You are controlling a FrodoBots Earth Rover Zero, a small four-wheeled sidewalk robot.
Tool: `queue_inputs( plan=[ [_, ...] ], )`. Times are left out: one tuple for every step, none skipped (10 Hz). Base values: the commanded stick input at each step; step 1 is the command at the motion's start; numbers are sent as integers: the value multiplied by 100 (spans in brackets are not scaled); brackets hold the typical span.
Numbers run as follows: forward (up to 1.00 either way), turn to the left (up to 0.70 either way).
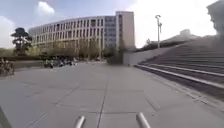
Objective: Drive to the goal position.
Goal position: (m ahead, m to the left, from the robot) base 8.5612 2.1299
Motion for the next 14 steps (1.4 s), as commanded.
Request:
queue_inputs(
  plan=[
    [100, 0],
    [100, 0],
    [100, 0],
    [100, 0],
    [100, 0],
    [100, 0],
    [100, 0],
    [100, 0],
    [100, 0],
    [100, 0],
    [100, 0],
    [100, 0],
    [100, 0],
    [100, 0]
  ],
)
